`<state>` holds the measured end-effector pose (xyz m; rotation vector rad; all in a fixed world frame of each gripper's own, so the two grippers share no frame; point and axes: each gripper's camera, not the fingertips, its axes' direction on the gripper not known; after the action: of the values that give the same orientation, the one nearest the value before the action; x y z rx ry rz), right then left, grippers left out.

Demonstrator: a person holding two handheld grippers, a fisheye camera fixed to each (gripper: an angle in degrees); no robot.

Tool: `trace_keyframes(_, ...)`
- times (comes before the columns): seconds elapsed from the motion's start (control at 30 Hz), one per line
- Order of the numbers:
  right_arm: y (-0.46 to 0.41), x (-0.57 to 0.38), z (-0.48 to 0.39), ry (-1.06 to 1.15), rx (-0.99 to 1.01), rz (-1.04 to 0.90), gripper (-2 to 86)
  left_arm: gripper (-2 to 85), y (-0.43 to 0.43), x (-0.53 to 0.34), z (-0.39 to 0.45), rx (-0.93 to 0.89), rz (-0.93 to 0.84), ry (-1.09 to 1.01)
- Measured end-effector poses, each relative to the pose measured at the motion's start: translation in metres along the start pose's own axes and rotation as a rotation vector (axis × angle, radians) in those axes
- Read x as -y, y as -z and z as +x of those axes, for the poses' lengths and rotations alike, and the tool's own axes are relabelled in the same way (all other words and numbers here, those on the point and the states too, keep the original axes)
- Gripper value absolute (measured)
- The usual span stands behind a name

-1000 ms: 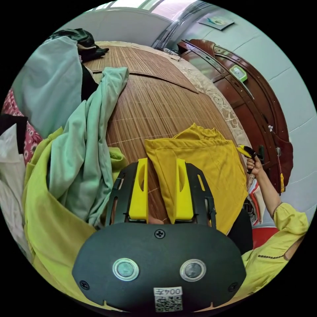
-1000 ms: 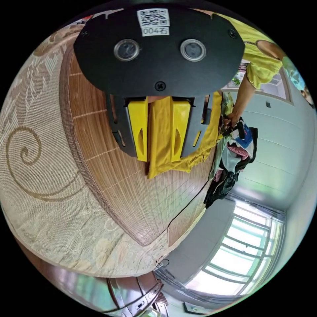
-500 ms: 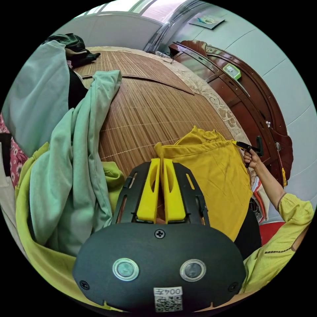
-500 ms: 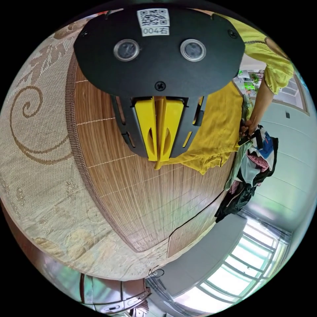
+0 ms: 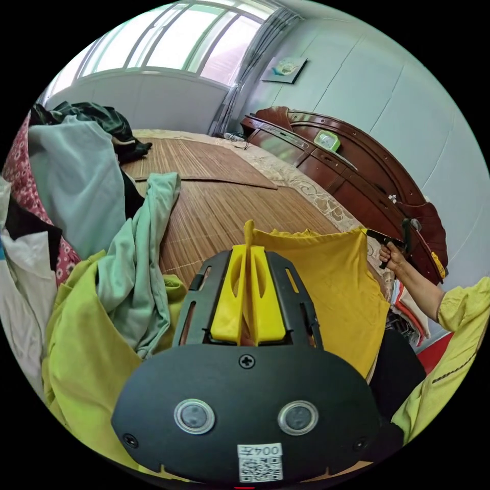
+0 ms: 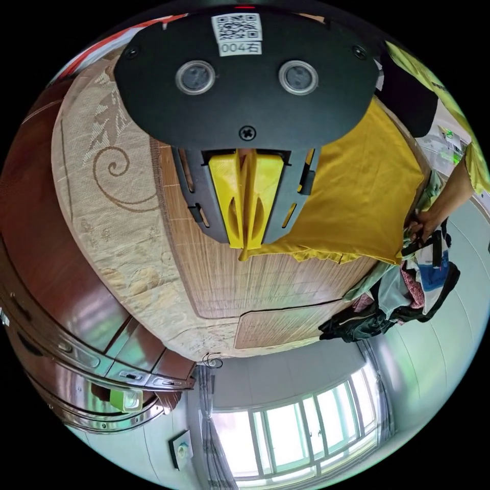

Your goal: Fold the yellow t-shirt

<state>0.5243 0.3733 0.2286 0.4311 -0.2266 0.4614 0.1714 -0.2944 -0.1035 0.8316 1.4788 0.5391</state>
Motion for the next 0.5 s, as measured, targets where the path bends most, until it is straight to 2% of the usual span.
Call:
trace_keyframes(0.27,-0.022,0.022,-0.007,-0.014,-0.026,-0.001,-0.2,1.3,-0.004,0.012,0.005,0.071,-0.001,-0.013)
trace_keyframes(0.37,-0.063,0.02,-0.009,-0.041,-0.06,-0.098,0.3,1.7,-0.033,0.004,-0.003,0.12,-0.093,0.041)
trace_keyframes(0.5,-0.104,0.008,-0.016,-0.075,-0.233,-0.21,1.7,2.9,-0.038,-0.002,-0.014,0.197,-0.11,0.156)
